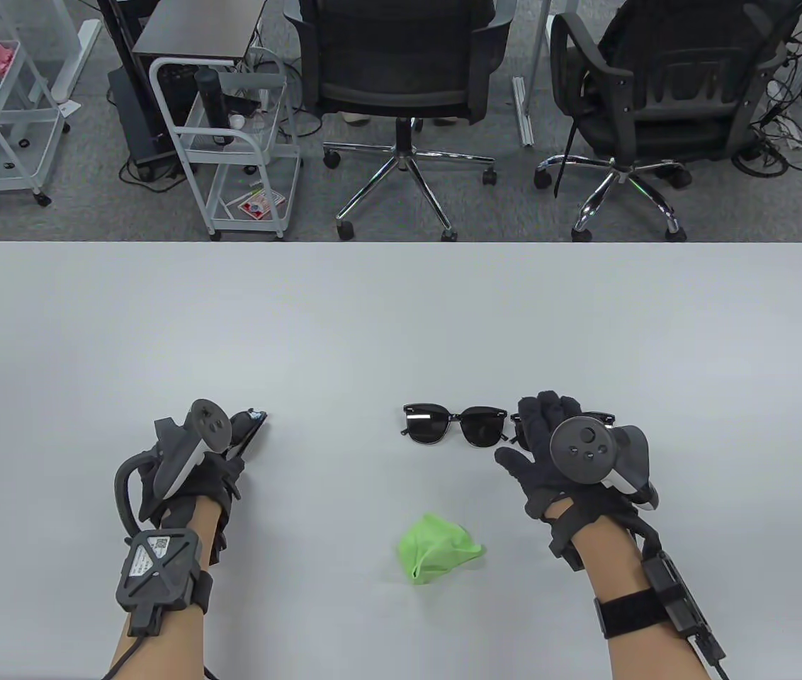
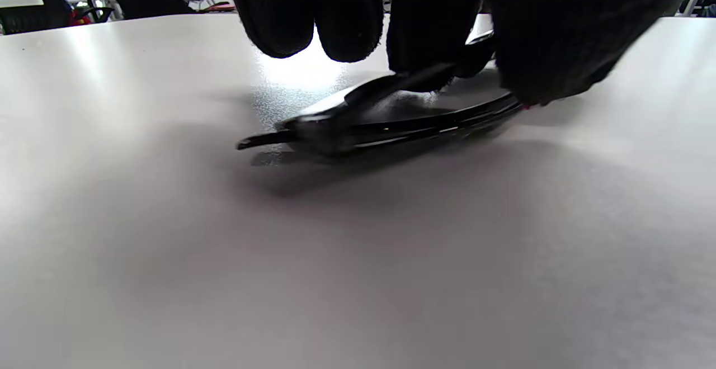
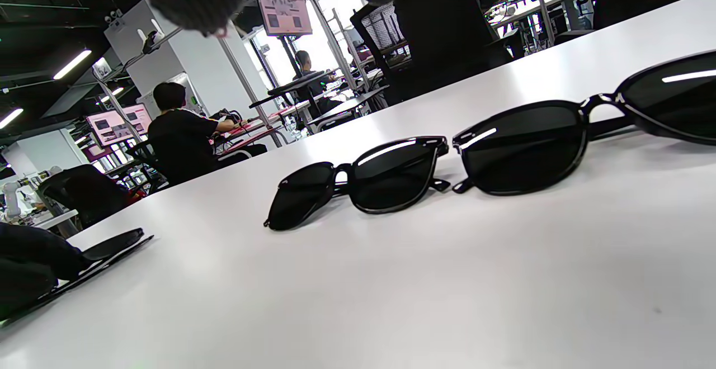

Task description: Dust sunglasses

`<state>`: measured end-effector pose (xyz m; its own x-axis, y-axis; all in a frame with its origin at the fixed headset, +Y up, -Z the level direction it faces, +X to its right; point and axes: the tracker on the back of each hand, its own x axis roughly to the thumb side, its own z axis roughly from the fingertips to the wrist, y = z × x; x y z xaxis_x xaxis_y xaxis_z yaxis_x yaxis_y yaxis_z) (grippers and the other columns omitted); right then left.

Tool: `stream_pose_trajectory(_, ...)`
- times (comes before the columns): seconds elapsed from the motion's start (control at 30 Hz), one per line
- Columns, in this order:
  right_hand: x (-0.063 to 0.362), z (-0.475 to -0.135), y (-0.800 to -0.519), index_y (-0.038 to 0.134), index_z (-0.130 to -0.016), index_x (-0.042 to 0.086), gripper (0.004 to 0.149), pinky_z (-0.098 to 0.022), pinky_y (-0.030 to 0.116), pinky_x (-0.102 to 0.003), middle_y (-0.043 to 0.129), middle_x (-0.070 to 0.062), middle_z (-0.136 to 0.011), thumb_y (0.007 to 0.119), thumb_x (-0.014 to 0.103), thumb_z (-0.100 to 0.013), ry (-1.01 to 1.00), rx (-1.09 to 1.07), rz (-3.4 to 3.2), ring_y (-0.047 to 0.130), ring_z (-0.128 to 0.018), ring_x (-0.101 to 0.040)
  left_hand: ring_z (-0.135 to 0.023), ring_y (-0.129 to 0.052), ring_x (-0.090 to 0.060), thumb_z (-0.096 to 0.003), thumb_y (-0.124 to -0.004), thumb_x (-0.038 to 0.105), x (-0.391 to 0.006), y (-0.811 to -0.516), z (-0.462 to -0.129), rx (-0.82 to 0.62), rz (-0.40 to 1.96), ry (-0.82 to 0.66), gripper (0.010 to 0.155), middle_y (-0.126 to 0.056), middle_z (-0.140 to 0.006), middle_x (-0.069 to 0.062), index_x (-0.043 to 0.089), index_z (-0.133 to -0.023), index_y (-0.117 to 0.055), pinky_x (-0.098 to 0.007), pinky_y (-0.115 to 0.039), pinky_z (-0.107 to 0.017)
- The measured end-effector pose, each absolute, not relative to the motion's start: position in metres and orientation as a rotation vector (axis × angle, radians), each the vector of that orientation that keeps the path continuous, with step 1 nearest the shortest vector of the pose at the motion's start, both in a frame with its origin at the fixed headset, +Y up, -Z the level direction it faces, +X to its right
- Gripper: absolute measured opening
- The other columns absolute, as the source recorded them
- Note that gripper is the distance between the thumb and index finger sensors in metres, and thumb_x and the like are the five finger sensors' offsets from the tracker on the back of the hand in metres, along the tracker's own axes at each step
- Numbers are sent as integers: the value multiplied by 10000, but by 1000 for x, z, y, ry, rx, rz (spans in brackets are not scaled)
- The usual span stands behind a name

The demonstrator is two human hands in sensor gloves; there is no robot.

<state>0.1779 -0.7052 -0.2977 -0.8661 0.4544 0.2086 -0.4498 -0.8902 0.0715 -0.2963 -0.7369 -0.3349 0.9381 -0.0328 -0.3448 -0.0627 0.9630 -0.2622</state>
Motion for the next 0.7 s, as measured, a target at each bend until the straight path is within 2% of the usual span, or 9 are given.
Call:
stream_pose_trajectory(0.1,177,-297,-705,492,-1061,18,814,-580,329,-740,404,-309,-1097,710,551,-485,31,311,2648,388,-952,-596,-1007,-762,-261,-328,-886,577,-293,-736,-335,-236,-31,336,498,-730,-1033,92,414,-797,-917,-569,-572,-738)
stream_pose_trajectory(0.2,175,-297,-705,492,-1061,18,814,-579,331,-740,405,-309,-1096,710,551,-485,32,322,2639,392,-952,-597,-998,-781,-245,-323,-886,583,-290,-730,-334,-181,-1,317,497,-751,-1012,109,407,-786,-921,-563,-586,-737)
stream_pose_trajectory(0.4,157,-295,-700,522,-1051,12,803,-581,375,-740,473,-316,-1084,717,546,-485,39,396,2553,481,-939,-600,-997,-781,-240,-328,-879,589,-263,-703,-325,-101,406,197,501,-741,-1015,112,414,-797,-900,-560,-592,-734)
stream_pose_trajectory(0.57,134,-298,-689,659,-1003,20,732,-580,530,-716,700,-289,-1016,729,536,-488,153,453,2400,734,-867,-564,-1001,-775,-239,-335,-876,594,-230,-683,-313,-126,763,96,502,-725,-1026,110,420,-805,-891,-559,-595,-733)
stream_pose_trajectory(0.7,115,-302,-678,710,-979,28,695,-584,572,-706,780,-261,-981,774,509,-481,205,438,2271,815,-836,-528,-1002,-769,-239,-345,-870,598,-208,-671,-311,-145,902,77,499,-715,-1030,109,424,-812,-882,-556,-594,-733)
